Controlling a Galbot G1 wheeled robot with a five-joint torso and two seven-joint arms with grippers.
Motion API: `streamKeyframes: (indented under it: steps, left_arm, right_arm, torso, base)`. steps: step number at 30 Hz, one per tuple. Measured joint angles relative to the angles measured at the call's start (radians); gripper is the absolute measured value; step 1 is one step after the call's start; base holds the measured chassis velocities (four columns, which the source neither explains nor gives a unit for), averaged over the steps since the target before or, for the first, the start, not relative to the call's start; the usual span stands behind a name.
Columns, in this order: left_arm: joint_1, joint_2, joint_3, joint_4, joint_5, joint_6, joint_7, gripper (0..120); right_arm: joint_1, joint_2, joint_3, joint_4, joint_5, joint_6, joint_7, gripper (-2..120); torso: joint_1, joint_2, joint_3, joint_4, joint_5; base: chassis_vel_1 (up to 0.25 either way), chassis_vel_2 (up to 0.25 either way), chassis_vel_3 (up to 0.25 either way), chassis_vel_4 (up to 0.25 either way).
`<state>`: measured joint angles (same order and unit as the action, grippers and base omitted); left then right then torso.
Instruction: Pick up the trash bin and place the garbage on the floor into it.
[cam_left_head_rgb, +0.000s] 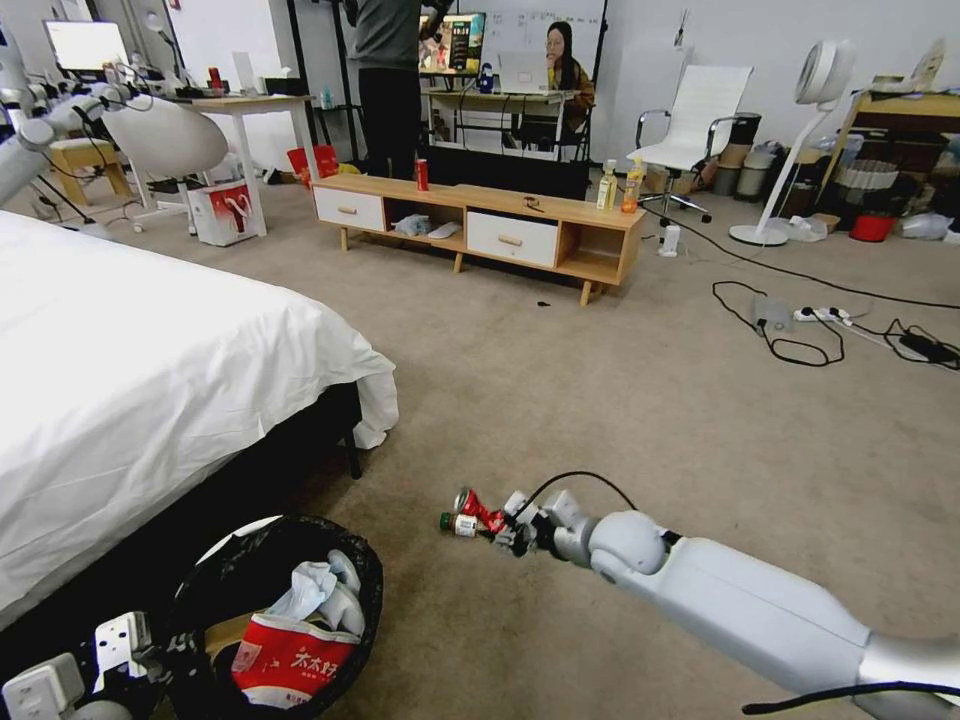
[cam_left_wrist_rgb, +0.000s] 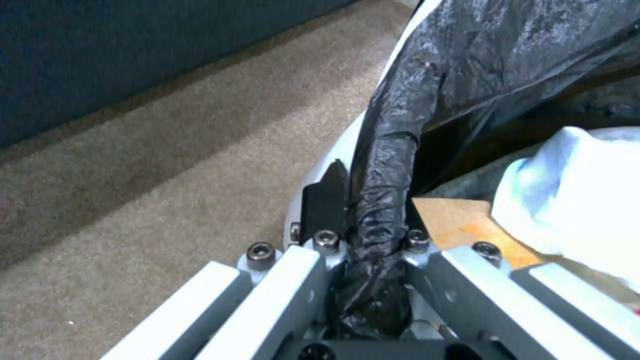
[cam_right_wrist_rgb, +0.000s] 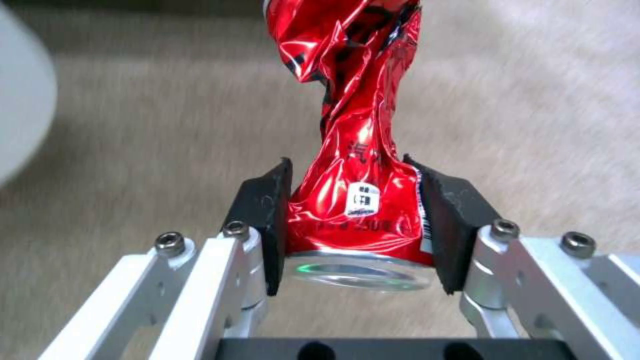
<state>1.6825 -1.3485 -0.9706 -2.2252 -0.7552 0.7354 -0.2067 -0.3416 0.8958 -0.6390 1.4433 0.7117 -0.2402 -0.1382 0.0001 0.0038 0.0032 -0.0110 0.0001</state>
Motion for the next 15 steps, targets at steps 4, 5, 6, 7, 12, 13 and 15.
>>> streamKeyframes:
  steps: [4, 5, 6, 7, 12, 13, 15]
  left_arm:
    - [0.001, 0.002, 0.003, -0.001, 0.001, 0.000, 0.000, 1]
    - [0.001, 0.002, 0.003, -0.001, 0.001, 0.000, 0.000, 1]
    - [0.001, 0.004, 0.004, -0.002, 0.001, 0.000, 0.000, 1]
    - [0.000, 0.006, 0.004, -0.002, 0.000, 0.000, 0.000, 1]
    - [-0.008, 0.014, 0.004, -0.003, -0.020, 0.000, -0.011, 1]
    - [-0.012, 0.018, 0.004, -0.002, -0.028, 0.000, -0.015, 1]
    - [-0.017, 0.022, 0.004, -0.001, -0.034, 0.000, -0.019, 1]
  right_arm:
    - [0.015, -0.010, 0.051, 0.068, 0.013, 0.016, -0.001, 40]
    - [0.015, -0.010, 0.051, 0.068, 0.013, 0.016, -0.001, 40]
    - [0.040, -0.015, 0.062, 0.132, 0.046, 0.016, 0.000, 40]
    - [0.054, -0.015, 0.065, 0.163, 0.063, 0.015, 0.002, 40]
    - [0.114, -0.006, 0.071, 0.291, 0.138, -0.004, 0.013, 40]
    - [0.136, 0.001, 0.065, 0.326, 0.163, -0.012, 0.018, 40]
    - [0.152, 0.008, 0.059, 0.353, 0.184, -0.022, 0.024, 40]
  torso:
    - [0.000, 0.000, 0.000, 0.0002, 0.0000]
    - [0.000, 0.000, 0.000, 0.0002, 0.0000]
    - [0.000, 0.000, 0.000, 0.0002, -0.0002]
    - [0.000, 0.000, 0.000, 0.0004, -0.0002]
    - [0.000, 0.000, 0.000, 0.0004, -0.0003]
    - [0.000, 0.000, 0.000, 0.0002, -0.0002]
    - [0.000, 0.000, 0.000, 0.0003, -0.0003]
  base:
    - [0.000, 0.000, 0.000, 0.000]
    - [0.000, 0.000, 0.000, 0.000]
    - [0.000, 0.000, 0.000, 0.000]
    - [0.000, 0.000, 0.000, 0.000]
    - [0.000, 0.000, 0.000, 0.000]
    - [0.000, 0.000, 0.000, 0.000]
    - [0.000, 0.000, 0.000, 0.000]
